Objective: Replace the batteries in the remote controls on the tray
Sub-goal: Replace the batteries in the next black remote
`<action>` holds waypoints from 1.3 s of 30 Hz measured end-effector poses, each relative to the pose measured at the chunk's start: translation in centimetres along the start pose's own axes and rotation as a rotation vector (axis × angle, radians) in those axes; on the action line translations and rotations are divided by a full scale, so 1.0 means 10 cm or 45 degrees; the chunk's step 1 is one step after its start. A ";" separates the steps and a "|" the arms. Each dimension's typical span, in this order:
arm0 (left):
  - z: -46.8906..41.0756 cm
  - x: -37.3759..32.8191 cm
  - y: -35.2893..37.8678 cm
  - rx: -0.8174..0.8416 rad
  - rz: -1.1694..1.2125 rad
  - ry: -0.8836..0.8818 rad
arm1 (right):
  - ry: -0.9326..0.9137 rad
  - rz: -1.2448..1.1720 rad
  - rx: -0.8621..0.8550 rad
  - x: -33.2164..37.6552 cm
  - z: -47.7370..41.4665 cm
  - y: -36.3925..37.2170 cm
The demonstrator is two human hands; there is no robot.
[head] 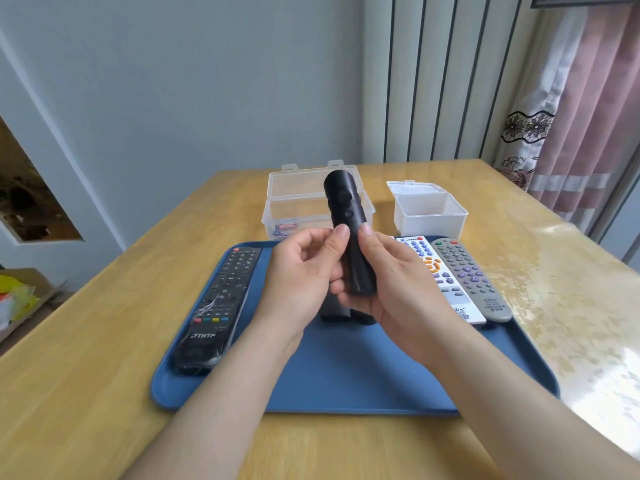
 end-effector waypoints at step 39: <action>0.11 -0.28 0.31 0.454 -0.891 0.707 | 0.071 -0.367 -0.132 0.10 -0.01 -0.24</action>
Point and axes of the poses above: each hand's wrist, its own z-axis away from the middle knuckle, its own y-axis out of the palm, x = y × z, the point moved 9 cm from there along -z, towards the middle knuckle, and after that the axes turned 11 degrees about y, right-handed, at the moved point
